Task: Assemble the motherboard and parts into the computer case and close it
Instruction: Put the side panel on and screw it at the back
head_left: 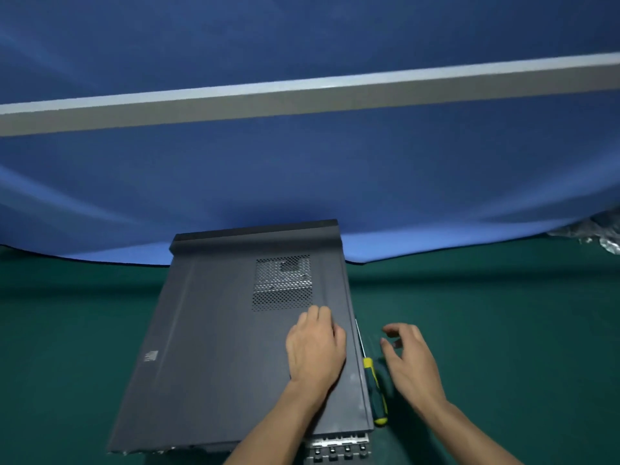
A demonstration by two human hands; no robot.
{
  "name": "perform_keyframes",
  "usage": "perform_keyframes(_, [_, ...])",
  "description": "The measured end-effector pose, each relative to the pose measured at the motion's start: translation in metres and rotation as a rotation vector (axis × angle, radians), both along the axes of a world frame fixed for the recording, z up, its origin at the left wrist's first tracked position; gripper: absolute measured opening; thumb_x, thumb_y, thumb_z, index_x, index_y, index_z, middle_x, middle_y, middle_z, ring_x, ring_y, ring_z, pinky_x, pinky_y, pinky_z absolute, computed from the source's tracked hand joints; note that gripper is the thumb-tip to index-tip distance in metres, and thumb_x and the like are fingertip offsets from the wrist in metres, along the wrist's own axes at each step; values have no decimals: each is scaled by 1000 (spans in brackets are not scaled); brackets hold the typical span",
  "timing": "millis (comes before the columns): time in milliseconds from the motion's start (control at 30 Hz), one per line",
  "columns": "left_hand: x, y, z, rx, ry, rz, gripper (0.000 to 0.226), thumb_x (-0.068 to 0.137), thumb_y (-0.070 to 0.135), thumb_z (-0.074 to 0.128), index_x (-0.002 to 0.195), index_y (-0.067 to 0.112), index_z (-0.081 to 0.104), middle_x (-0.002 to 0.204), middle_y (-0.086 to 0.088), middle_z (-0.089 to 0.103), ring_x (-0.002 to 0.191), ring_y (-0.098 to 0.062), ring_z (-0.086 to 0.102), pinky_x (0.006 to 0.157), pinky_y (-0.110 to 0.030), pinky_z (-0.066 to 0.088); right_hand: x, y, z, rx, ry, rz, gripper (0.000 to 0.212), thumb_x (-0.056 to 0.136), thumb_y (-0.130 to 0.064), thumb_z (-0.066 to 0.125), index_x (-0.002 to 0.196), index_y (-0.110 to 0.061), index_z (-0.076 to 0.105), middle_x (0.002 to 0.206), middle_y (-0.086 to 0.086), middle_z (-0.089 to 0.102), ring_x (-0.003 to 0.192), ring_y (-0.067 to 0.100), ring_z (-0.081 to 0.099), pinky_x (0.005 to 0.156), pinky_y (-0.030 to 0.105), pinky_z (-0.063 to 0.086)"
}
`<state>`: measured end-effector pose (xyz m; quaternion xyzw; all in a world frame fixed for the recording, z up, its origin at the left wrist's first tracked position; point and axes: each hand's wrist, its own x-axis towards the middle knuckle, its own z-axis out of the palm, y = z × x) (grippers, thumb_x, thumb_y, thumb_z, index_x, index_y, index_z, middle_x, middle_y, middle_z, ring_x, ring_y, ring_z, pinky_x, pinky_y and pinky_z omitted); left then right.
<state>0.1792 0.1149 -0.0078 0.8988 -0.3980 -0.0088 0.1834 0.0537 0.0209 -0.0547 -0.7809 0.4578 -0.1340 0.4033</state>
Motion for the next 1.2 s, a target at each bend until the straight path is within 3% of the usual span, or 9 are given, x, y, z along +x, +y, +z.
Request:
perform_keyframes(167, [-4, -9, -9, 17, -32, 79, 16, 85, 16, 60, 71, 11, 56, 68, -3, 55, 62, -21, 53, 53, -31, 38, -10, -4, -34, 164, 202, 26, 20, 93, -33, 57, 105, -18, 58, 103, -5, 54, 87, 10, 53, 72, 24, 39])
perform_keyframes(300, [-5, -12, -13, 28, -48, 97, 17, 85, 17, 60, 70, 12, 54, 69, -2, 53, 63, -22, 53, 54, -32, 39, 8, 4, -51, 259, 350, 103, 30, 91, -40, 57, 105, -14, 52, 103, 2, 55, 91, 20, 56, 71, 28, 42])
perform_keyframes(400, [-4, -13, -16, 51, -50, 121, 18, 87, 20, 56, 70, 13, 52, 70, -2, 52, 65, -21, 51, 56, -32, 37, 16, 4, -59, 271, 419, 117, 31, 92, -34, 58, 109, -9, 51, 109, 8, 58, 98, 27, 59, 74, 30, 43])
perform_keyframes(500, [-4, -13, -17, 50, -50, 122, 19, 87, 21, 55, 69, 14, 50, 70, -1, 51, 64, -21, 50, 55, -31, 36, 22, -2, -62, 267, 462, 106, 16, 88, -22, 58, 96, -8, 55, 103, 11, 64, 88, 29, 60, 66, 26, 40])
perform_keyframes(600, [-2, -16, -17, 63, -30, 143, 20, 87, 23, 52, 69, 17, 48, 71, 1, 51, 59, -21, 49, 54, -28, 30, 24, -8, -63, 345, 385, 0, 18, 82, -26, 63, 86, -12, 51, 84, 5, 60, 76, 26, 55, 61, 27, 39])
perform_keyframes(833, [2, -21, -18, 101, -19, 192, 22, 86, 25, 50, 66, 20, 43, 67, 3, 50, 53, -17, 38, 50, -27, 25, 41, -33, -67, 387, 237, -110, 19, 80, -28, 59, 70, -19, 47, 71, 0, 58, 70, 26, 54, 58, 29, 36])
perform_keyframes(1000, [3, -22, -19, 90, -26, 190, 22, 84, 22, 55, 64, 17, 49, 63, 2, 51, 50, -17, 41, 48, -25, 27, 68, -51, -74, 376, 168, -160, 11, 84, -21, 59, 73, -21, 60, 81, 7, 67, 76, 28, 58, 66, 30, 45])
perform_keyframes(1200, [4, -22, -18, 53, -72, 157, 21, 77, 21, 55, 57, 15, 50, 55, 3, 47, 43, -15, 38, 42, -22, 24, 88, -60, -84, 398, 186, -127, 13, 83, -22, 65, 70, -22, 65, 74, 2, 67, 76, 25, 63, 66, 29, 48])
